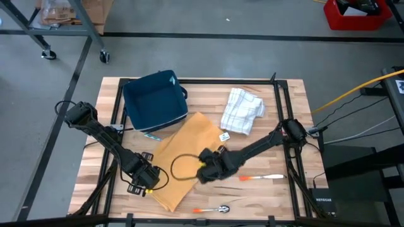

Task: Fold towel
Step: Fold the yellow towel

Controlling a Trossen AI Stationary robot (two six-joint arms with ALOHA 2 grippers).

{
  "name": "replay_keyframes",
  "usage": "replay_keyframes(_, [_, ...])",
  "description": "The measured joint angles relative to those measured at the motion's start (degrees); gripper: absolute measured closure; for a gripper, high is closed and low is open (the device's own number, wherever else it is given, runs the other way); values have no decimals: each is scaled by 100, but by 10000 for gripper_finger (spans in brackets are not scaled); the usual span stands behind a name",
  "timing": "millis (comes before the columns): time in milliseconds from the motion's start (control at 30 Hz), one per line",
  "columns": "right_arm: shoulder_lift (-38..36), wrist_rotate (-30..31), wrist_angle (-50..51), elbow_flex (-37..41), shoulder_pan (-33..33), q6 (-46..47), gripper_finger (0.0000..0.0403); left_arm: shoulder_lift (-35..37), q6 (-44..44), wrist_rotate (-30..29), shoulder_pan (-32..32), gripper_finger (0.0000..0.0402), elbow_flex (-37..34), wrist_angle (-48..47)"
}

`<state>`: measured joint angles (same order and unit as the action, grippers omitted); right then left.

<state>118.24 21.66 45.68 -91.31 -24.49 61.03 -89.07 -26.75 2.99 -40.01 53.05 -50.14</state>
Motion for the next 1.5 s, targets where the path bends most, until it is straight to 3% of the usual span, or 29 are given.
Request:
replay_keyframes(133, [-1, -64, 600, 0, 301, 88, 198, 5, 14, -46, 0, 238, 2, -86])
replay_keyframes(267, [-10, -207, 420, 161, 631, -74, 198, 5, -44, -109, 0, 238, -169, 326])
replay_keyframes(400, [-9, -613, -13, 611, 971, -166, 198, -14, -237, -127, -2, 238, -333, 1026])
replay_keyframes(600, [-9, -746, -286, 1085, 1402, -188, 198, -250, -250, -127, -13, 238, -340, 1987])
replay_keyframes(900, [-17, -720, -530, 1141, 1917, -1092, 198, -1009, 506, -128, 110, 238, -331, 4169])
replay_keyframes(1267, [-4, -738, -871, 1150, 2081, -2340, 198, -1500, 491, 79, 489, 238, -344, 6301])
replay_keyframes(1500, [-224, -725, -687, 1085, 1796, -2687, 198, -1293, 649, 116, 563, 238, -290, 6547])
